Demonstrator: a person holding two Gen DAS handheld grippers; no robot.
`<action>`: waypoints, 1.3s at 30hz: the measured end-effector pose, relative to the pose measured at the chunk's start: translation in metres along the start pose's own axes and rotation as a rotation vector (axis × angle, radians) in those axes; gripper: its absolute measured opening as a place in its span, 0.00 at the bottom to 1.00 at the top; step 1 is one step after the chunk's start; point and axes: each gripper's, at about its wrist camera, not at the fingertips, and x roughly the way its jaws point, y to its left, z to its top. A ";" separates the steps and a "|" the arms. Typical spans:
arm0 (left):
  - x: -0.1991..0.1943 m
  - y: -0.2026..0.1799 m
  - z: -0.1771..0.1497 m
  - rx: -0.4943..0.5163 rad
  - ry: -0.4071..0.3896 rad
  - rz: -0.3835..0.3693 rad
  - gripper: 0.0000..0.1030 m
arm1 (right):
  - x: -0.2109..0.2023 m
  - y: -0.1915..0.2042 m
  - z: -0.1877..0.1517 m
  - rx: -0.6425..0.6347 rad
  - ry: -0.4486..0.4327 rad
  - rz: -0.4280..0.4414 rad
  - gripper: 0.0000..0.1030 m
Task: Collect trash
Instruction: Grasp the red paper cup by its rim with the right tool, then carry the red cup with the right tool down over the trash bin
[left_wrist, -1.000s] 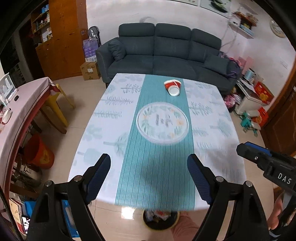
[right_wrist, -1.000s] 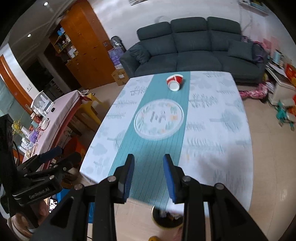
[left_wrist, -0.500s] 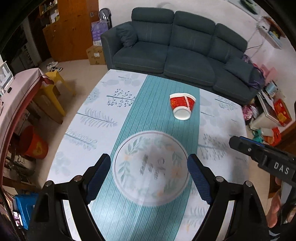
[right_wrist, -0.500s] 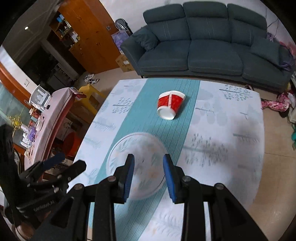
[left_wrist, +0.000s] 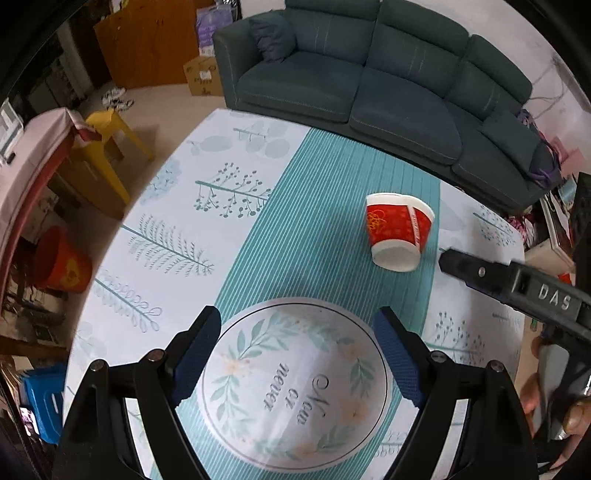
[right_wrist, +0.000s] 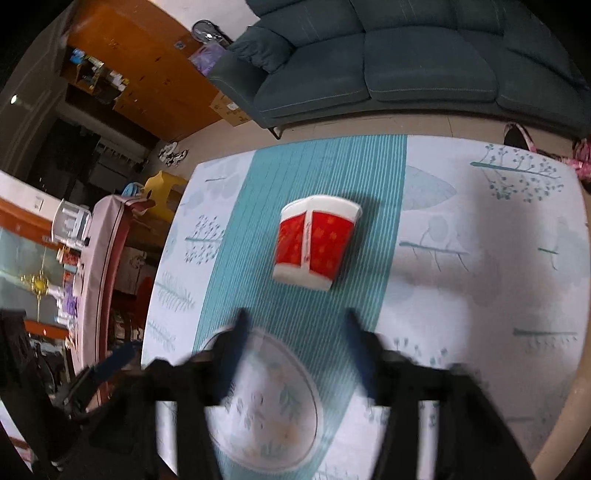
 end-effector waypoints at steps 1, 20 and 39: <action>0.005 0.001 0.003 -0.008 0.012 -0.003 0.81 | 0.004 -0.002 0.004 0.009 0.001 0.007 0.66; 0.038 0.032 0.015 -0.121 0.079 -0.028 0.81 | 0.086 -0.032 0.058 0.157 0.091 0.019 0.53; -0.034 0.077 -0.084 -0.133 0.045 -0.036 0.81 | 0.013 0.039 -0.074 -0.100 0.074 0.083 0.24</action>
